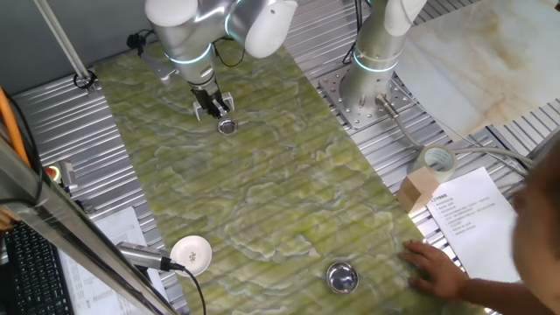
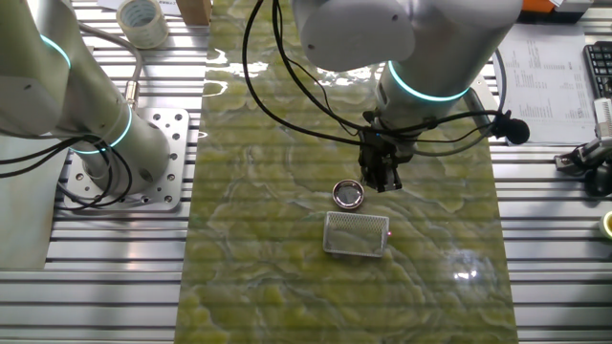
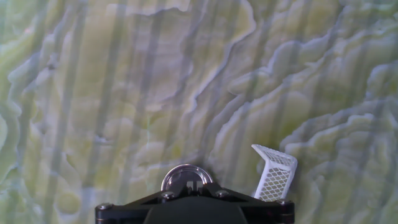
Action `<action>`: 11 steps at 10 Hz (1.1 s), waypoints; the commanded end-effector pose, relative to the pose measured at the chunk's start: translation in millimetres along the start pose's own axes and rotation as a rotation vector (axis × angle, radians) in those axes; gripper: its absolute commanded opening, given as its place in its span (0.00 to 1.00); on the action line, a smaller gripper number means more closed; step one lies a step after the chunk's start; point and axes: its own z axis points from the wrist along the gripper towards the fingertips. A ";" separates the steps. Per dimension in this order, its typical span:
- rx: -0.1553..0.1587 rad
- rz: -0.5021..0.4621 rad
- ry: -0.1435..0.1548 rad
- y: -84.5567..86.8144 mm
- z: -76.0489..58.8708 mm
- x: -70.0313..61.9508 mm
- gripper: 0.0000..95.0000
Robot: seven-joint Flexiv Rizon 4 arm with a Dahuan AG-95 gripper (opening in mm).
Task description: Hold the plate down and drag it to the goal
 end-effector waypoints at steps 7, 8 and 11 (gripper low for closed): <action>-0.045 0.144 -0.173 31.1 -50.9 20.1 0.00; -0.045 0.144 -0.173 29.9 -48.7 22.2 0.00; -0.036 0.168 -0.177 28.2 -44.7 20.3 0.00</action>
